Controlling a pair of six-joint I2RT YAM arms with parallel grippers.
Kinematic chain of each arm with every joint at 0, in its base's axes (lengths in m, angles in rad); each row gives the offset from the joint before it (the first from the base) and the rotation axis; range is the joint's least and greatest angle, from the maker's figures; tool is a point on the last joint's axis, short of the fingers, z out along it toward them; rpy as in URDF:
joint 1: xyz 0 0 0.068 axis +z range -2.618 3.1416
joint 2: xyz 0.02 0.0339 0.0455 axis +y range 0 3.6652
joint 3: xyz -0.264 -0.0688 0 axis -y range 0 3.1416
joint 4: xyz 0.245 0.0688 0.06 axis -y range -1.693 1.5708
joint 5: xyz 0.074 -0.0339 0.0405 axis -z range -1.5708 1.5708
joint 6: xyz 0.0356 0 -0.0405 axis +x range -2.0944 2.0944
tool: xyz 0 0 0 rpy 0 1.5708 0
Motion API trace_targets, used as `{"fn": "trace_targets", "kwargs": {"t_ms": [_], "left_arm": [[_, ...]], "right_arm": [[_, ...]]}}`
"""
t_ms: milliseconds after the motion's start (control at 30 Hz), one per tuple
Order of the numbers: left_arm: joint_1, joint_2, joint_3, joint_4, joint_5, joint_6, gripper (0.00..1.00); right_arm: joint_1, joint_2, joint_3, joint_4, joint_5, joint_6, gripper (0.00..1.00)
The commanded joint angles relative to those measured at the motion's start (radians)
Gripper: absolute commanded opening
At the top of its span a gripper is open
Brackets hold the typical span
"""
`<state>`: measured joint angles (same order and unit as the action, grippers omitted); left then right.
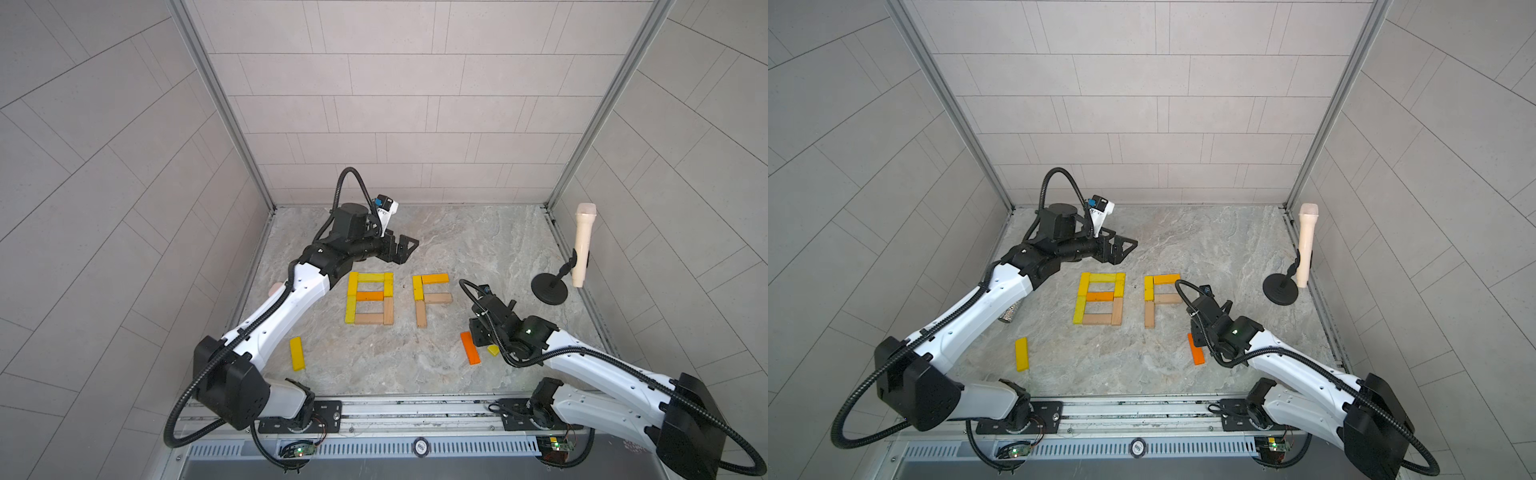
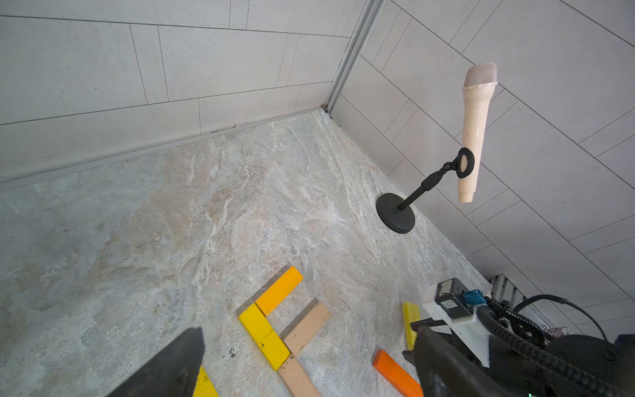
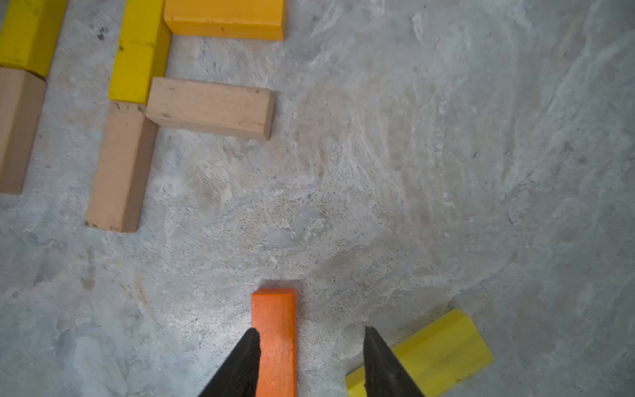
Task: Assemble the number 8 with building blocks
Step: Pick up the building block from the center of the board.
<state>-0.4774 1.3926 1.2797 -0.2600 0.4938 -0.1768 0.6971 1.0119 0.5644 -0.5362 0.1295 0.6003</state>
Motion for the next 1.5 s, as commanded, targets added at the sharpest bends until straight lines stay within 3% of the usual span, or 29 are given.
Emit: {"fn": "trace_targets", "kwargs": {"t_ms": [0,233,467,967,1467], "left_arm": [[0.003,-0.032,-0.015,0.017,0.022,0.049,1.0],[0.003,-0.015,-0.011,0.01,0.025,0.056,1.0],[0.003,-0.006,-0.01,0.007,0.023,0.058,1.0],[0.003,0.003,-0.008,0.008,0.029,0.049,1.0],[0.003,0.001,-0.007,0.011,0.037,0.042,1.0]], "right_arm": [[-0.031,0.03,-0.001,-0.005,-0.046,-0.047,0.5],[-0.049,0.109,-0.002,0.052,-0.165,-0.079,0.5],[-0.038,0.098,-0.029,0.071,-0.177,-0.069,0.49],[0.013,0.19,-0.028,0.1,-0.119,-0.042,0.49],[0.018,0.237,-0.031,0.128,-0.113,-0.011,0.4]]}}
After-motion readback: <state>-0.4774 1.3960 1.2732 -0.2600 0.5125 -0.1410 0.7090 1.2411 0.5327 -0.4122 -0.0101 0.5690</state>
